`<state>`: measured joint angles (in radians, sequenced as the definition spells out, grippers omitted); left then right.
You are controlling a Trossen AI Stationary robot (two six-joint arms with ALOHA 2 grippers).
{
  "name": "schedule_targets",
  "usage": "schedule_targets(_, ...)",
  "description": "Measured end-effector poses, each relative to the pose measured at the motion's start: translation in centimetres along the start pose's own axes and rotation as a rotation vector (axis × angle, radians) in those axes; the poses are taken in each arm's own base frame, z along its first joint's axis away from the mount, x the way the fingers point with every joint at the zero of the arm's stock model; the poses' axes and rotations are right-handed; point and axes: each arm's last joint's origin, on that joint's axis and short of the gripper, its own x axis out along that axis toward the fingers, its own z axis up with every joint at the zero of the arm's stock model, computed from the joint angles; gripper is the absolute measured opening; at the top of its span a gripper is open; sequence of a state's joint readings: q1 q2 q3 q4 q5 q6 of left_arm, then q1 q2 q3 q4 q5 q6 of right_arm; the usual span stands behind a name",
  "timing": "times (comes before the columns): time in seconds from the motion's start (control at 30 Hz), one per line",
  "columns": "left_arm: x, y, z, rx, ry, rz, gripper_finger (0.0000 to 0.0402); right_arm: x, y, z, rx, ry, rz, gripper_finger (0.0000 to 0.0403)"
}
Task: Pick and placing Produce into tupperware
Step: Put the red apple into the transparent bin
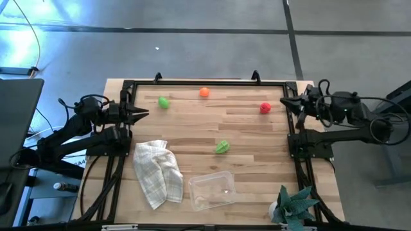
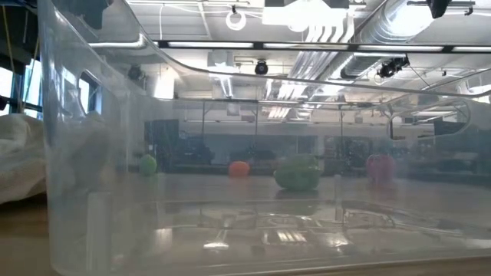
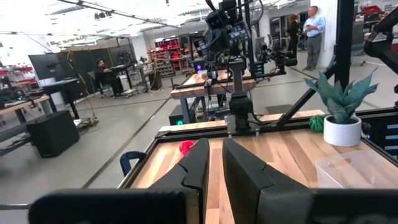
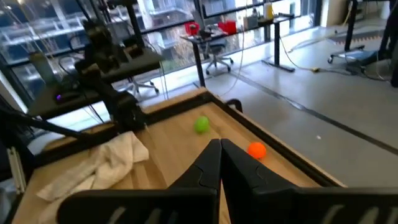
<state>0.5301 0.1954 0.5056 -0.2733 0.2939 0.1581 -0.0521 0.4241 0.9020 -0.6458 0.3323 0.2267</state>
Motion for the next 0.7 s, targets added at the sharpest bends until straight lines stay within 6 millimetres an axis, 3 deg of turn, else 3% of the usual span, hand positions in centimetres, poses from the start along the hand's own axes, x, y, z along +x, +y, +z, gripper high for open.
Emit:
schedule_targets(0.13, 0.0, 0.0, 0.0, 0.000, 0.000, 0.001, 0.0037, 0.4, 0.1, 0.0, 0.070, 0.015, -0.004, 0.0000)
schedule_targets(0.33, 0.0, 0.0, 0.0, 0.000, 0.000, 0.001, 0.0037, 0.3, 0.0, 0.3, 0.334, -0.027, -0.034, 0.0000)
schedule_targets(0.7, 0.0, 0.0, 0.0, 0.001, -0.001, 0.001, 0.0037, -0.6, -0.6, 2.1, 0.667, -0.152, -0.128, 0.0000)
